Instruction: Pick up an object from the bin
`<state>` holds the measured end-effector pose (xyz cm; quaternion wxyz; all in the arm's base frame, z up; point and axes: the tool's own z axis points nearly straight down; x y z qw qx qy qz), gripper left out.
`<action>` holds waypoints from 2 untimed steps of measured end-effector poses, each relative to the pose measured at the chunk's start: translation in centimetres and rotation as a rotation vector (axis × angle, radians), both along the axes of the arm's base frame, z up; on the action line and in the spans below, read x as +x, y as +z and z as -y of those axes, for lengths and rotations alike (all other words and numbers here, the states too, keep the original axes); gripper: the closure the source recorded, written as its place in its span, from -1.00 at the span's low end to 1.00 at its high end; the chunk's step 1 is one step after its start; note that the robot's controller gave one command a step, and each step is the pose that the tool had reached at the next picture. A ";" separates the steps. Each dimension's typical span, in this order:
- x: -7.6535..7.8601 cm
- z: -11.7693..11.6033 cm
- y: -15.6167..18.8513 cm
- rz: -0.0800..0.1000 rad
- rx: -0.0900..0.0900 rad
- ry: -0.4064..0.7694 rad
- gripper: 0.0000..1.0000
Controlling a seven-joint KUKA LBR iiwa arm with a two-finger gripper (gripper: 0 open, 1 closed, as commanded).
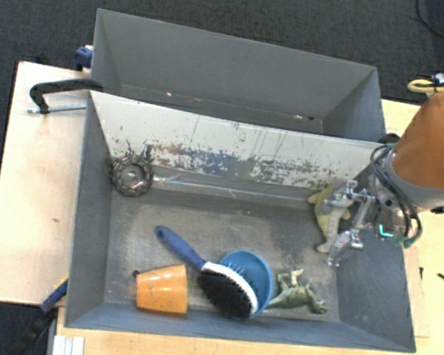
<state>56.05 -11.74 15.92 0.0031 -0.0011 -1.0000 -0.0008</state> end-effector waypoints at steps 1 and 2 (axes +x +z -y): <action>-7.1 -0.9 -9.2 0.003 0.001 0.059 -1.00; -6.0 -3.2 -5.7 0.015 -0.001 0.076 -1.00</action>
Offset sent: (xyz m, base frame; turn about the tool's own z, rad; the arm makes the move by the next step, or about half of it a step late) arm -0.0693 0.0078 -0.0892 -0.0605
